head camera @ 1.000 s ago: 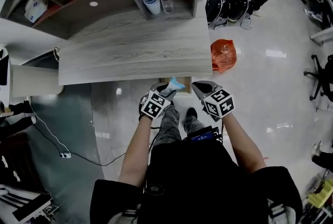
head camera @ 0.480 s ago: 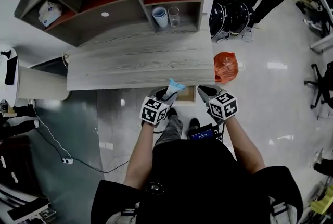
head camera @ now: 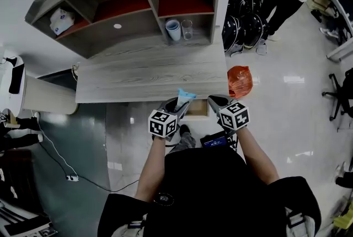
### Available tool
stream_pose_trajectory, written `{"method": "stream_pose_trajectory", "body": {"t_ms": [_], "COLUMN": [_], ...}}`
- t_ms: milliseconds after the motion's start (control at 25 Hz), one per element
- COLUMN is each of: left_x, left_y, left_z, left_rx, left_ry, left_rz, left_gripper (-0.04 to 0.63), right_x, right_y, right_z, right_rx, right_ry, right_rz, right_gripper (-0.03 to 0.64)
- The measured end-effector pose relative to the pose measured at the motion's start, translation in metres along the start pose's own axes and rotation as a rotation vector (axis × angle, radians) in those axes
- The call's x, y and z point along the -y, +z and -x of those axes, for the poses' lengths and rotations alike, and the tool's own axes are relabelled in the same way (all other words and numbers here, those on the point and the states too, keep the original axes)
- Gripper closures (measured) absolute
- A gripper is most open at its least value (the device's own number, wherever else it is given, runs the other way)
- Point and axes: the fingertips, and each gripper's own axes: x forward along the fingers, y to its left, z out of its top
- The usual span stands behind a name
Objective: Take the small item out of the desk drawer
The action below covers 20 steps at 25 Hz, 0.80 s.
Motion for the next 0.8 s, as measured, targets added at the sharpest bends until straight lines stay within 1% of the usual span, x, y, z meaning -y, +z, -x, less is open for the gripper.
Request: {"method": "stream_pose_trajectory", "body": {"t_ms": [200,440,720,800], "left_x": [0.004,0.023,0.043,0.054], "left_y": [0.006,0.003,-0.003,-0.008], "left_z": [0.000,0.001,0.009,0.009], "left_rx": [0.018,0.028,0.070,0.075], "left_ry": [-0.015,-0.018,0.026,0.026], "left_rz": [-0.006,-0.010,0.013,0.017], "left_gripper": [0.423,0.423,0.423,0.423], "right_x": [-0.001,0.003,0.008,0.010], "right_y": [0.003,-0.003,-0.022,-0.028], "right_z": [0.002,0.016,0.035,0.039], "right_rx": [0.007,0.006,-0.015,-0.021], "right_ry": [0.001,0.009,0.048,0.054], "right_rz": [0.013,0.019,0.037,0.039], "right_gripper": [0.618,0.618,0.618,0.618]}}
